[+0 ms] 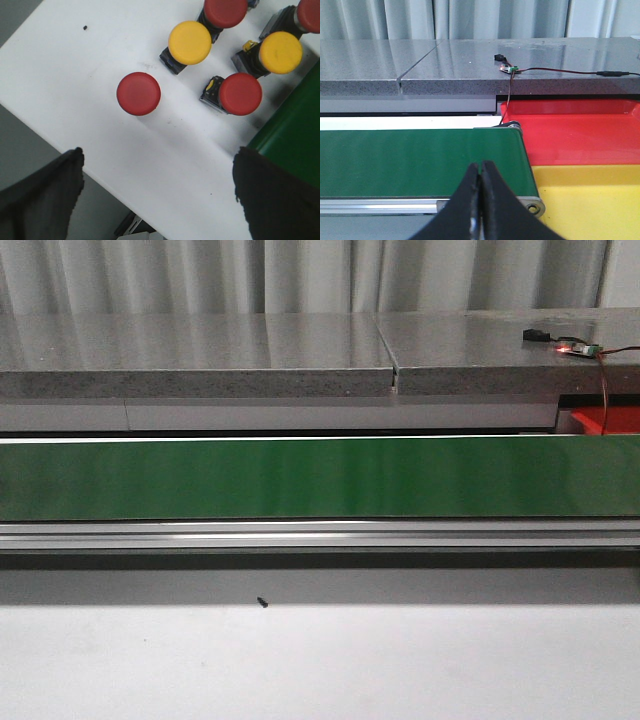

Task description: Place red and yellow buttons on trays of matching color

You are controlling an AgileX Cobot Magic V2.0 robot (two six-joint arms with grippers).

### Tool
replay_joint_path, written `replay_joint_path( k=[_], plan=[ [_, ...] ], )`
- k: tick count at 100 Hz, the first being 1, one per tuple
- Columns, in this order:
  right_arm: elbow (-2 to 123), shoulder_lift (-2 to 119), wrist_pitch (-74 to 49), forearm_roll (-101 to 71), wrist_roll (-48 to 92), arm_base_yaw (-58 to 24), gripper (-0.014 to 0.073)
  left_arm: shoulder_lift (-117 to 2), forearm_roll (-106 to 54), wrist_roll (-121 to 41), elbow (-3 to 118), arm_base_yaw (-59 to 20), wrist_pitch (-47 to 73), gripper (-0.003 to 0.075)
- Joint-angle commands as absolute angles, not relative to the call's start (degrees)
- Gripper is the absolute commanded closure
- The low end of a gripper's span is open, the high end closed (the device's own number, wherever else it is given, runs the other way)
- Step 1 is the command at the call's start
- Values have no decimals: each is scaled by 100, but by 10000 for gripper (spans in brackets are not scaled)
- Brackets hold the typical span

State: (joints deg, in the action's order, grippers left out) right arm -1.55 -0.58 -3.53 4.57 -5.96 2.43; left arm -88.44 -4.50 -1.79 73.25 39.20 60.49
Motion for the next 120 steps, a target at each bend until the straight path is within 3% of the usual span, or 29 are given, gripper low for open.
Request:
replay_joint_path(
  k=[1, 87, 98, 120],
  plan=[
    [-77, -170, 82, 529, -588, 287, 661, -8824, -531, -241, 7459, 3926, 5892, 134],
    [-77, -170, 82, 529, -588, 287, 661, -10311, -360, -398, 7469, 3952, 4983, 143],
    [-77, -170, 82, 529, -588, 287, 661, -10460, -349, -398, 7469, 3952, 4868, 229],
    [-77, -170, 82, 529, -588, 287, 661, -10493, -349, -398, 7469, 3952, 4672, 485]
  ],
)
